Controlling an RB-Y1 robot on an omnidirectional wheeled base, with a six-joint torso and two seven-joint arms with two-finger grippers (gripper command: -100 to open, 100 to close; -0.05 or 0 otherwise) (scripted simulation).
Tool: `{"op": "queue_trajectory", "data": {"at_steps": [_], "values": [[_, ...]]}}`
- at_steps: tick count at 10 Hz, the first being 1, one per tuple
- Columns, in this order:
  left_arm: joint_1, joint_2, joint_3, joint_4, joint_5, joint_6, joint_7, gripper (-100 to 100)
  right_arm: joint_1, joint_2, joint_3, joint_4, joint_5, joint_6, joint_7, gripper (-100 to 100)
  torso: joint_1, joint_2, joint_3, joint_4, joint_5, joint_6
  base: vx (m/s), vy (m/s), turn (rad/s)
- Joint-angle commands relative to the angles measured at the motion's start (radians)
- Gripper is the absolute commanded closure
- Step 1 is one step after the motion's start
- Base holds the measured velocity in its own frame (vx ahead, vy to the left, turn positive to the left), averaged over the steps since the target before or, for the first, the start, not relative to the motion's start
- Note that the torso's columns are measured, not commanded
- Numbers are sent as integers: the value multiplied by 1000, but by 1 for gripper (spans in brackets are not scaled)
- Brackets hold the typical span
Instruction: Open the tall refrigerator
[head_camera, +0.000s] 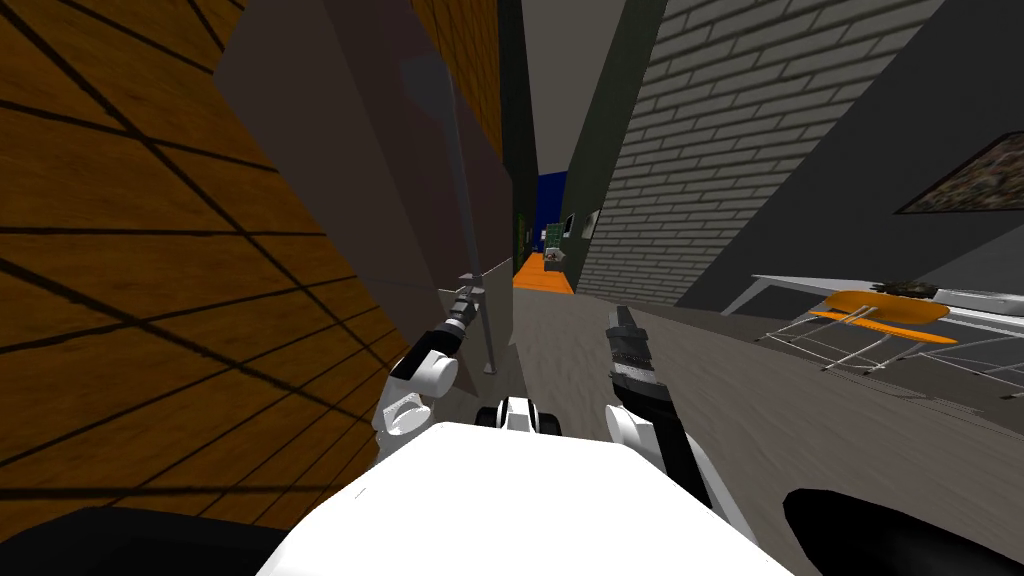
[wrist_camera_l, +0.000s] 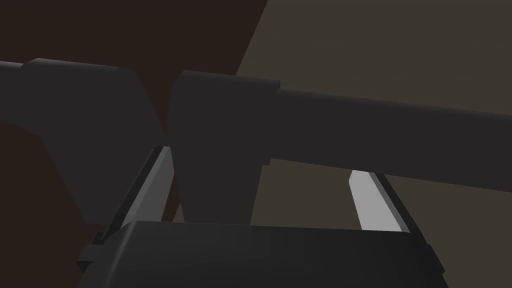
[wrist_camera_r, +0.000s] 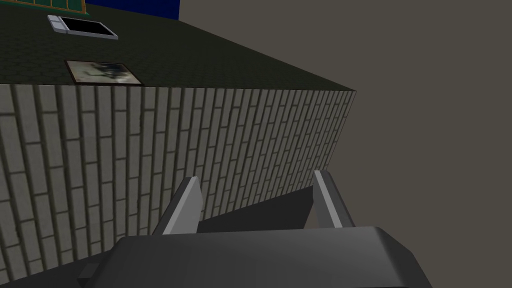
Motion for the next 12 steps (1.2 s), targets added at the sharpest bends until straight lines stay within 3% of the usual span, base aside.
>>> {"op": "queue_trajectory", "data": {"at_steps": [1,2,5,12], "values": [[4,-3,-2,-13,-2,15,0,-100,0,0,0,0,0,0,0,0,0,-4,-4,0,-1,0,57,-4,5],[-3,-3,-4,17,-4,-11,-1,100,0,0,0,0,0,0,0,0,0,-2,-2,0,-1,0,-76,14,8],[-10,-16,10,-6,-18,-3,3,100,0,0,0,0,0,0,0,0,-3,-1,2,-5,2,-3,29,-98,52],[-5,-59,82,-23,-83,18,18,100,0,0,0,0,0,0,0,0,3,-10,-7,-4,1,3,46,-296,102]]}}
